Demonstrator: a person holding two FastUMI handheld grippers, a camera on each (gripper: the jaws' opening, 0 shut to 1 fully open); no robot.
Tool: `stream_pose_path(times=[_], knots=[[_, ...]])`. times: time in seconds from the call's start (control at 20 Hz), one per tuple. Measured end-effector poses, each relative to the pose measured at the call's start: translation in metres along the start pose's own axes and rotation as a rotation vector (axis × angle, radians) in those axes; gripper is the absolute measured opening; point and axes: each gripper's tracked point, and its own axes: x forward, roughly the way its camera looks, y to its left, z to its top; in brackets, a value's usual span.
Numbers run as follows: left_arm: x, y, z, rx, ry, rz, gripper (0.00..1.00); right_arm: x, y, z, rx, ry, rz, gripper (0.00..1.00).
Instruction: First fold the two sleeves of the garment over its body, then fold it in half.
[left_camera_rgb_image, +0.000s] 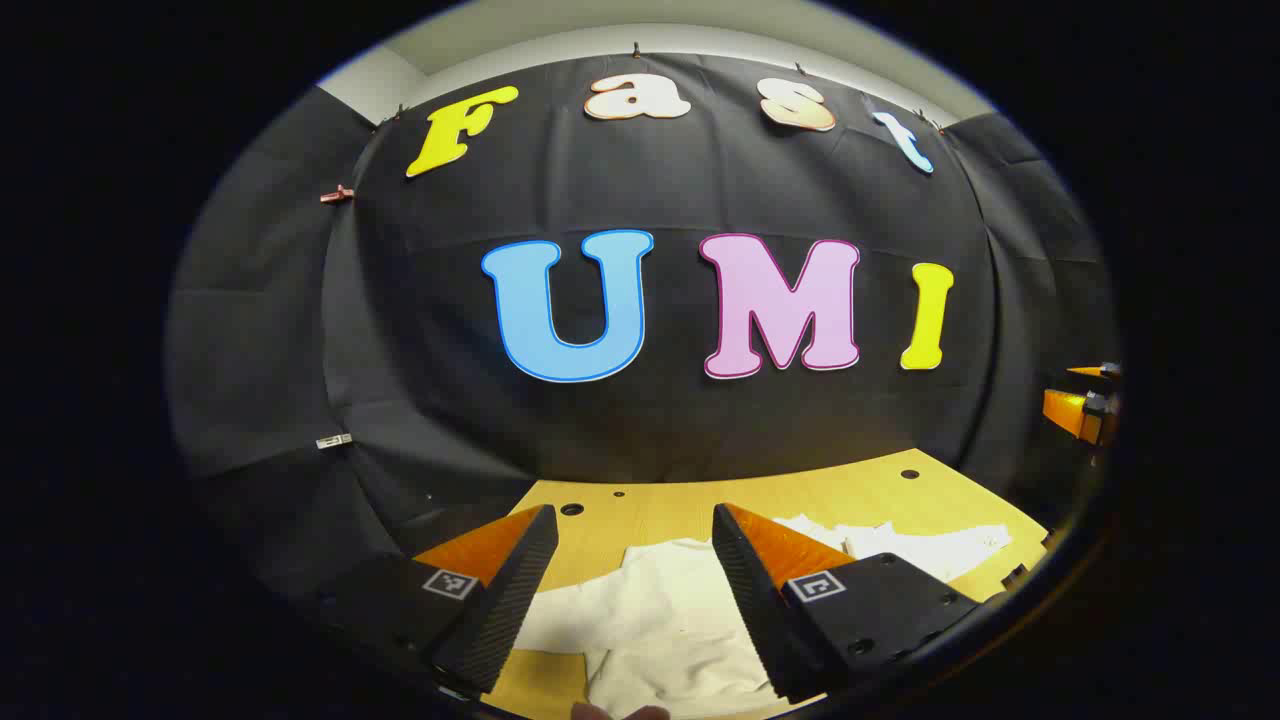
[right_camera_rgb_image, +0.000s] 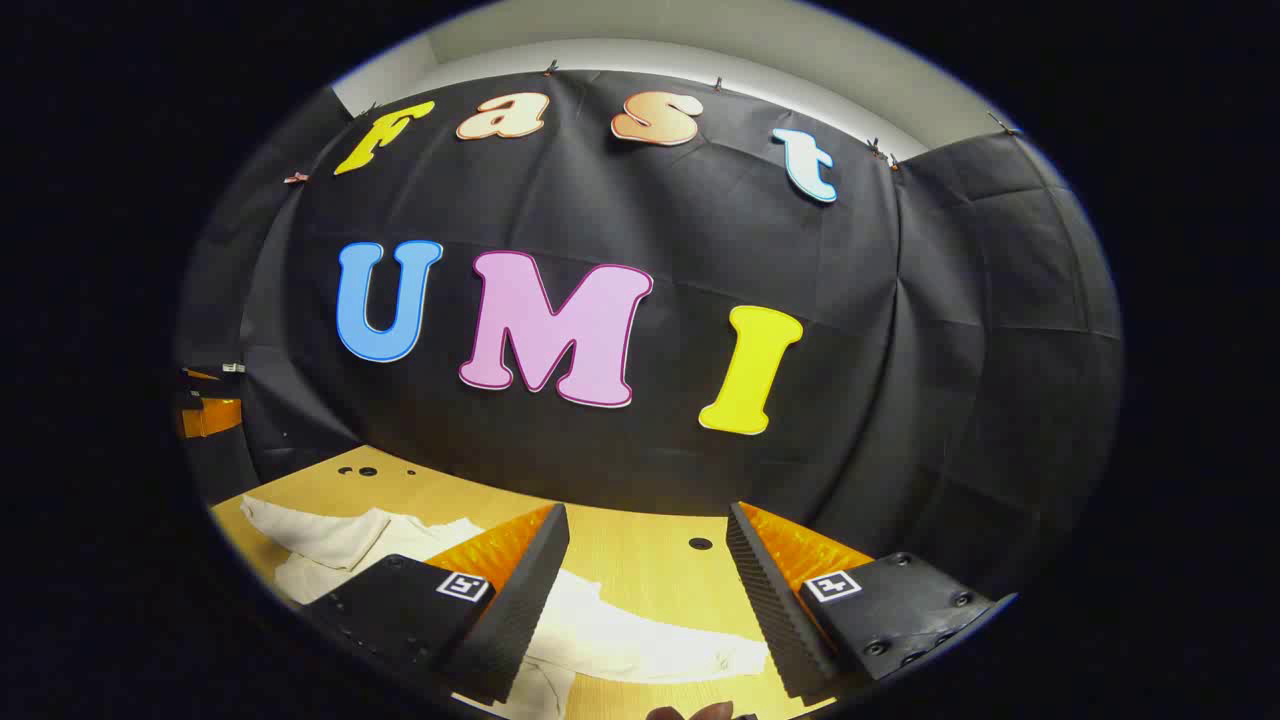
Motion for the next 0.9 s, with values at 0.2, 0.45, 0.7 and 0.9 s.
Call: stream_pose_path(times=[0.2,0.45,0.7,0.9], knots=[[-0.001,-0.001,-0.002,0.002,0.006,0.003,0.96,0.000,-0.002,-0.002,0.006,0.003,0.000,0.97],[-0.001,-0.008,-0.005,0.011,0.012,-0.006,0.96,-0.001,-0.007,-0.003,0.019,0.006,-0.005,0.97],[-0.001,-0.015,-0.008,0.015,0.028,-0.013,0.96,0.000,-0.014,-0.008,0.021,0.016,-0.008,0.97],[0.001,-0.022,-0.009,0.030,0.035,-0.018,0.96,0.009,-0.033,-0.031,0.024,0.075,-0.042,0.92]])
